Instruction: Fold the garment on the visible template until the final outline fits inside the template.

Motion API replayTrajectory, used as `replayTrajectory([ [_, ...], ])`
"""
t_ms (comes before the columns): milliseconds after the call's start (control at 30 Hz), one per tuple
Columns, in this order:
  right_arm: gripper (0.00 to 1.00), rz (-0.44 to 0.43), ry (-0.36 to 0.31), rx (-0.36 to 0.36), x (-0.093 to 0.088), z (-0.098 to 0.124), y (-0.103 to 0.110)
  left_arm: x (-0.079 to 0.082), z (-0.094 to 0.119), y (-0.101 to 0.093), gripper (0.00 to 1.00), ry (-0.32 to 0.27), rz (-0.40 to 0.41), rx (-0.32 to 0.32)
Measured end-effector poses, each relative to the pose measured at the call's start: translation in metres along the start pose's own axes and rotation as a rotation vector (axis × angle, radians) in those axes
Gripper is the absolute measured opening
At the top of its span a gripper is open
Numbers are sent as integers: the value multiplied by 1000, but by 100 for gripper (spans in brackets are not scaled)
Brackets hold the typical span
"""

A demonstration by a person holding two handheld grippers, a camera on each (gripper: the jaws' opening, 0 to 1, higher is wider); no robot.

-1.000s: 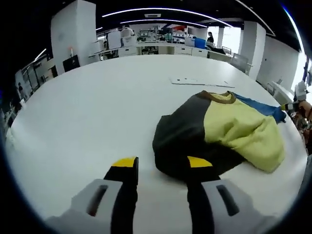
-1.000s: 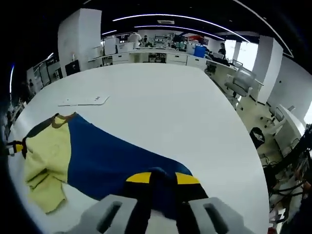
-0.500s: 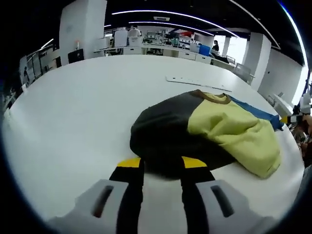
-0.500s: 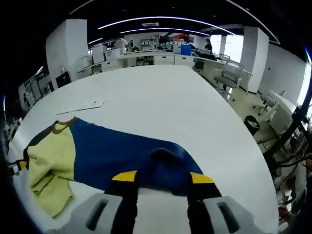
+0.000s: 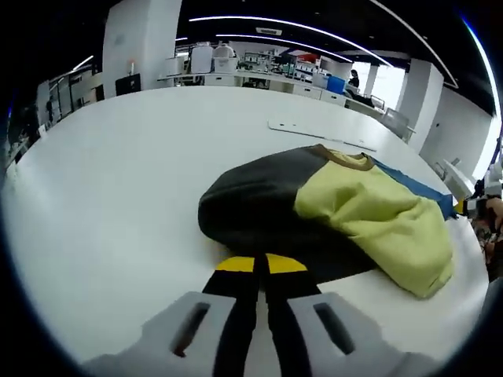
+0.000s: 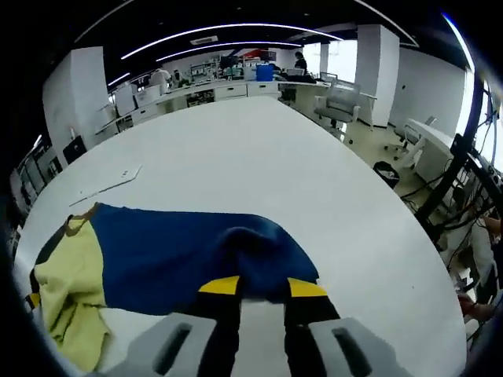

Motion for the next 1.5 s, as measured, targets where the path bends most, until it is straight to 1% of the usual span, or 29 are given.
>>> replayTrajectory([
  [33, 14, -21, 2, -1, -1, -1, -1, 2, 1, 2, 0, -1, 1, 5],
  [100, 13, -33, 2, 5, -2, -2, -1, 5, 4, 6, 0, -7, -4, 17],
  [233, 8, -55, -4, 7, -2, -3, -2, 18, 15, 19, 0, -39, 5, 43],
  [300, 5, -49, -4, 6, -2, -3, -2, 23, 19, 25, 0, -49, 14, 59],
  [333, 3, -47, -5, 3, -2, -3, -2, 26, 22, 32, 0, -57, 21, 73],
  [433, 1, -46, -3, 3, -2, -3, -3, 33, 27, 47, 0, -71, 49, 113],
  [467, 1, -41, -2, 2, -2, -4, -3, 37, 29, 53, 0, -75, 64, 122],
  [533, 0, -29, 1, 0, -2, -4, -3, 44, 32, 59, 0, -91, 86, 129],
  [600, 0, -13, 4, -2, -2, -4, -2, 53, 37, 59, 0, -107, 88, 138],
  [667, 0, -6, 5, -3, -2, -3, -2, 62, 42, 54, 0, -125, 93, 131],
  [733, 0, -6, 4, -1, -2, -3, -2, 75, 45, 38, 0, -155, 59, 109],
  [800, 0, -8, -4, 4, -1, -1, -2, 87, 48, 19, 0, -178, -18, 96],
  [833, 0, -8, -9, 6, 0, -1, -2, 93, 49, 5, 0, -197, -51, 80],
  [933, 0, 0, -11, 7, 1, 0, -2, 100, 47, -30, 0, -213, -110, 12],
  [967, 0, 2, -13, 9, 1, 0, -1, 102, 46, -42, 0, -220, -144, -3],
  [1000, 0, 3, -13, 9, 1, 0, -1, 105, 45, -57, 0, -233, -181, -10],
  [1033, 0, 6, -14, 9, 1, 0, -1, 105, 43, -68, 0, -238, -198, -21],
  [1067, 0, 8, -14, 10, 1, 1, -1, 105, 40, -85, 0, -241, -241, -50],
  [1100, 0, 8, -13, 12, 1, 1, -1, 104, 38, -93, 0, -243, -253, -58],
  [1133, 0, 10, -13, 15, 1, 1, -1, 99, 34, -107, 0, -227, -265, -84],
  [1167, 0, 11, -13, 16, 1, 1, -1, 96, 31, -112, 0, -220, -273, -94],
  [1200, 0, 13, -16, 18, 1, 2, -1, 89, 27, -122, 0, -202, -285, -103],
  [1267, 0, 26, -28, 28, 3, 2, 0, 76, 19, -139, 0, -175, -340, -134],
  [1333, 0, 36, -32, 32, 4, 3, 1, 65, 11, -145, 0, -147, -379, -135],
  [1367, 0, 39, -33, 32, 4, 3, 1, 56, 6, -149, 0, -123, -383, -145],
  [1500, 0, 40, -33, 36, 3, 4, 1, 33, -9, -153, 0, -53, -404, -159],
])
Point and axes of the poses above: the point that each gripper's makers call its tool centre point, and the gripper's own axes: z roughly backward along the fingers, y roughly to its left, x roughly out of its top, the point moved 2 cm from there along z, roughly backward along the fingers, and after that the axes turned 12 degrees about y, right-handed, at the moved point
